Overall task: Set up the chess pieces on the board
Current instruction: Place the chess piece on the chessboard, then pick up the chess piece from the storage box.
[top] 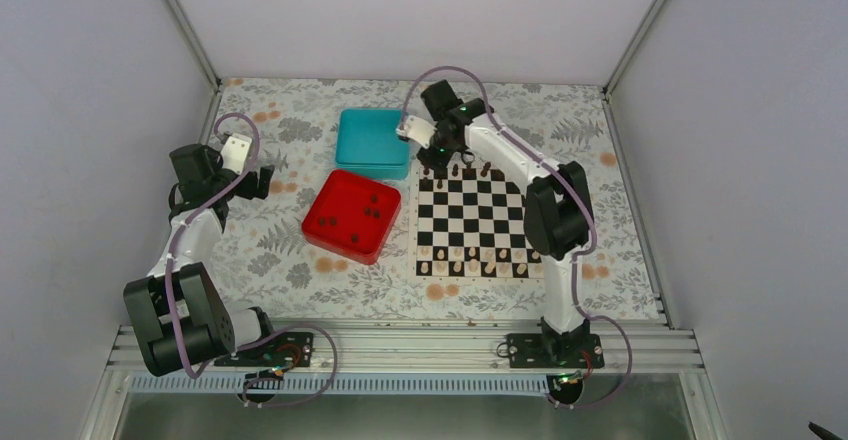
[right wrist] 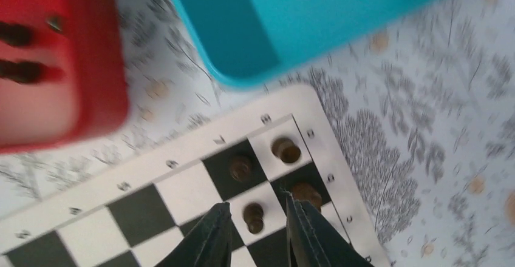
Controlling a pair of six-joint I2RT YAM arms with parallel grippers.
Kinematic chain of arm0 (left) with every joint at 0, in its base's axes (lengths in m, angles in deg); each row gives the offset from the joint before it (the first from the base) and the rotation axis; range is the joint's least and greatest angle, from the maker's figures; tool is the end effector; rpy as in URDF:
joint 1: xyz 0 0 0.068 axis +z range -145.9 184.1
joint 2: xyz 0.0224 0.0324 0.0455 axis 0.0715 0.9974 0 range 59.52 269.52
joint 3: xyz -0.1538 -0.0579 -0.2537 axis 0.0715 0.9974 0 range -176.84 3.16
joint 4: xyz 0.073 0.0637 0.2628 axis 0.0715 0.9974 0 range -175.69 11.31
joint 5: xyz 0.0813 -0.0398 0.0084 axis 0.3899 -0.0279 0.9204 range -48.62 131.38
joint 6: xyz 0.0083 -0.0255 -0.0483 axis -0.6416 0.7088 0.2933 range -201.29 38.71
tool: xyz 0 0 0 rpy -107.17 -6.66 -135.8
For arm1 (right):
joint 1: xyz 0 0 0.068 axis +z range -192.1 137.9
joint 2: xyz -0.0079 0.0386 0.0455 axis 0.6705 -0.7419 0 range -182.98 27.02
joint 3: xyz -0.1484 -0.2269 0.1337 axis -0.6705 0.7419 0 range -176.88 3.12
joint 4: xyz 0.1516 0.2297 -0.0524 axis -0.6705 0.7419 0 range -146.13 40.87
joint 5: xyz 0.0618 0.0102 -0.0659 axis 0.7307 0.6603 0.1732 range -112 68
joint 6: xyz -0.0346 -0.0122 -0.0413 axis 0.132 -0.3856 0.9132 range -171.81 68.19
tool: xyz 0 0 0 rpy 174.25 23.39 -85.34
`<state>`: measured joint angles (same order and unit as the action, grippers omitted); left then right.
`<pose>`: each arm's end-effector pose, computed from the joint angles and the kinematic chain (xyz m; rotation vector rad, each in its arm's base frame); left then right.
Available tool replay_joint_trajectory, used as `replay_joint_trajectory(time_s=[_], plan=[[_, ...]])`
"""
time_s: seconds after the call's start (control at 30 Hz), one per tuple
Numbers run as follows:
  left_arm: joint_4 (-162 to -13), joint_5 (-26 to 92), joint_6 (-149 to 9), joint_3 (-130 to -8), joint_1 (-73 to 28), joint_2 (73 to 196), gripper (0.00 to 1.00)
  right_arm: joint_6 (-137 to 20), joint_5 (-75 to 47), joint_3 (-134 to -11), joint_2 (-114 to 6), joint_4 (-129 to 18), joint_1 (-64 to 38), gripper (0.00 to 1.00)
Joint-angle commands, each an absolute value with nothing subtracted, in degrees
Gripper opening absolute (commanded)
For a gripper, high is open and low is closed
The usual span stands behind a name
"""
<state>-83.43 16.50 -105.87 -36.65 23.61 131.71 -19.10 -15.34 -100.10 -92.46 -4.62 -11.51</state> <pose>0.2641 0.0768 0.2412 0.3356 2.0859 -0.0160 0.4092 0.2471 0.2502 -1.4686 2.3227 0.1498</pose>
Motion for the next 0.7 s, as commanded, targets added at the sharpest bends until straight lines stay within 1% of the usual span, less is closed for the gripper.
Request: replay_joint_trajectory(time_s=[0.0, 0.2, 0.37, 0.67], plan=[[-84.0, 14.7, -105.5, -36.7, 24.0, 129.8, 1.0, -20.2, -15.8, -105.1, -89.6, -0.8, -4.6, 0.26], [-83.8, 15.0, -105.4, -36.8, 24.0, 129.8, 1.0, -20.3, -15.0, -111.6, -92.7, 0.2, 2.8, 0.27], [-84.0, 15.4, -105.3, -36.8, 24.0, 129.8, 1.0, -19.5, -15.2, -114.3, -97.7, 0.0, 7.0, 0.28], [-84.2, 15.3, -105.3, -36.6, 24.1, 130.1, 1.0, -18.6, -15.0, -117.8, -106.9, 0.0, 9.6, 0.28]])
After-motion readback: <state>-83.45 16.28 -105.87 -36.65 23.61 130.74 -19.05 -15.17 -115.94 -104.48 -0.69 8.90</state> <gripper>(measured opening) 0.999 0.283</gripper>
